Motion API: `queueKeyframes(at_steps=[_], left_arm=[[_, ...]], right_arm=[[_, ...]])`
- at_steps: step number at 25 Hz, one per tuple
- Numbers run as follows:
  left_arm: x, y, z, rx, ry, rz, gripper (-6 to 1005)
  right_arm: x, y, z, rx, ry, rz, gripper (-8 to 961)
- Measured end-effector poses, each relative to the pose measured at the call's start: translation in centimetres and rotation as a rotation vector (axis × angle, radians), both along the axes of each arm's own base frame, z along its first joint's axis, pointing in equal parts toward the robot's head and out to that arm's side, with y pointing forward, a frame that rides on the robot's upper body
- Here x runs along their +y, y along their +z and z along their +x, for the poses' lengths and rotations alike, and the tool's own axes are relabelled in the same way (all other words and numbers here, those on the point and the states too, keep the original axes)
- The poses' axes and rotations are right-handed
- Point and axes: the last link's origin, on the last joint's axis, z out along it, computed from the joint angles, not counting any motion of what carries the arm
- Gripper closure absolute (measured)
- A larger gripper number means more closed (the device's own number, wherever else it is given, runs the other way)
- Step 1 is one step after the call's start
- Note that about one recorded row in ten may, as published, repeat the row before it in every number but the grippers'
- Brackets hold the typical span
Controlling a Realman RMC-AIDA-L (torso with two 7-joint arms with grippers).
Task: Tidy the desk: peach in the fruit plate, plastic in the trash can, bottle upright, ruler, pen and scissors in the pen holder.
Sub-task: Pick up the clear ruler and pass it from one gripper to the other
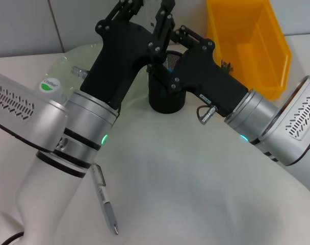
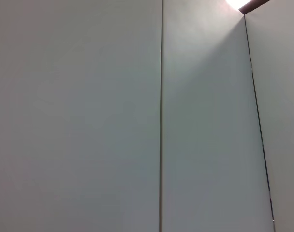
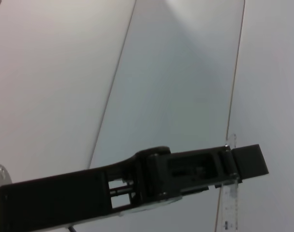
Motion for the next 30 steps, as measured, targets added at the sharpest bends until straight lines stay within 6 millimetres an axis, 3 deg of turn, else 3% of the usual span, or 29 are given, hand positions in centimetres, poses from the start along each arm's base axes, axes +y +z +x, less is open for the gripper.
queueKeyframes(at_steps=[9,16,27,30], left_arm=[[0.08,-0.04,-0.18,0.006,0.005,0.001,597],[0.09,-0.04,-0.19,0.007,0.005,0.001,596],[0.01,-0.04,-0.29,0.007,0.006,0.002,596],[-0.12,-0.05,-0.33,0.006,0.004,0.002,596]], right_arm=[[0.19,0.04,-0.4,0.002,0.014,0.001,610],[0.25,0.04,-0.53,0.003,0.018,0.002,686],[0.23,0.16,-0.55,0.01,0.019,0.006,704],[0.24,0.18,-0.54,0.015,0.016,0.002,821]])
